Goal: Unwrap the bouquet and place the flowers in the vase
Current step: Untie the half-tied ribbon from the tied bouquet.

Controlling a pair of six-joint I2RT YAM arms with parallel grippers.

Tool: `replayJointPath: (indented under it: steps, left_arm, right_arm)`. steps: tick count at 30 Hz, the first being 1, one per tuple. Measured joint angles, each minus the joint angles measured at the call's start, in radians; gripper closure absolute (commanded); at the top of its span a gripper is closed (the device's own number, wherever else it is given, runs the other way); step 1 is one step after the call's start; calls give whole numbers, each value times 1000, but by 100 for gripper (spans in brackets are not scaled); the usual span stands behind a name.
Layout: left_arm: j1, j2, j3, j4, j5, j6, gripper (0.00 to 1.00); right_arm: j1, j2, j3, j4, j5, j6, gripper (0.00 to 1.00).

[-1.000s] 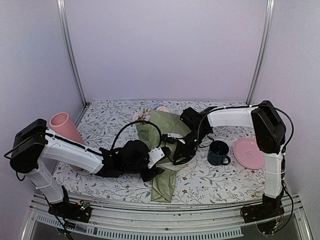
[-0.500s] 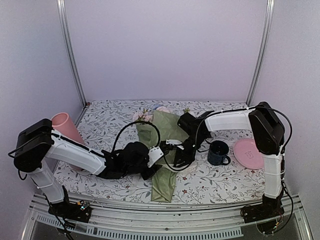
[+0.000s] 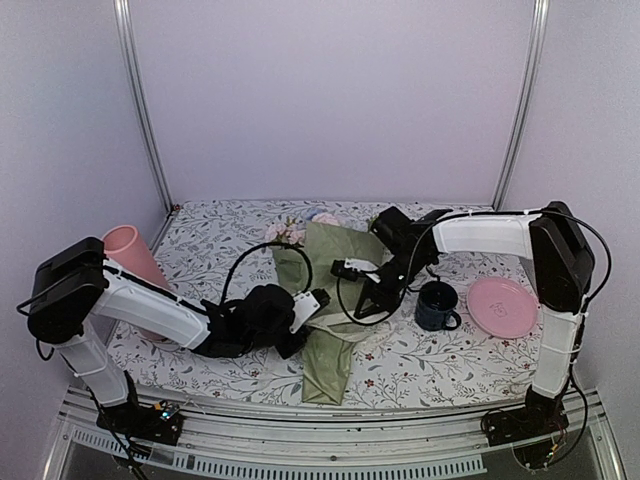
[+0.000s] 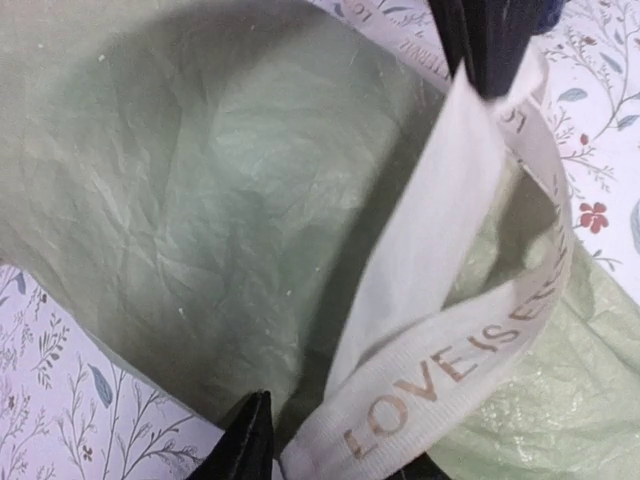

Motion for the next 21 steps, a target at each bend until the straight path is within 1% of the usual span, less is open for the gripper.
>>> replayJointPath:
  steps: [5, 12, 16, 17, 18, 21]
  left_arm:
    - [24, -32, -38, -29, -34, -54, 75]
    - [83, -110, -103, -63, -66, -177, 82]
    - [127, -158, -139, -82, -70, -262, 82]
    - [137, -169, -143, -93, -69, -285, 81]
    - [145, -179, -147, -103, -67, -305, 78]
    - [159, -205, -150, -136, -51, -349, 70]
  right_arm:
    - [-89, -76, -16, 18, 0, 21, 100]
    - [-182, -111, -92, 56, 16, 74, 100]
    - [-209, -115, -130, 77, 69, 120, 100]
    - [-213, -116, -137, 80, 85, 133, 99]
    - [-217, -117, -143, 82, 103, 144, 95]
    - [-219, -117, -148, 81, 129, 165, 78]
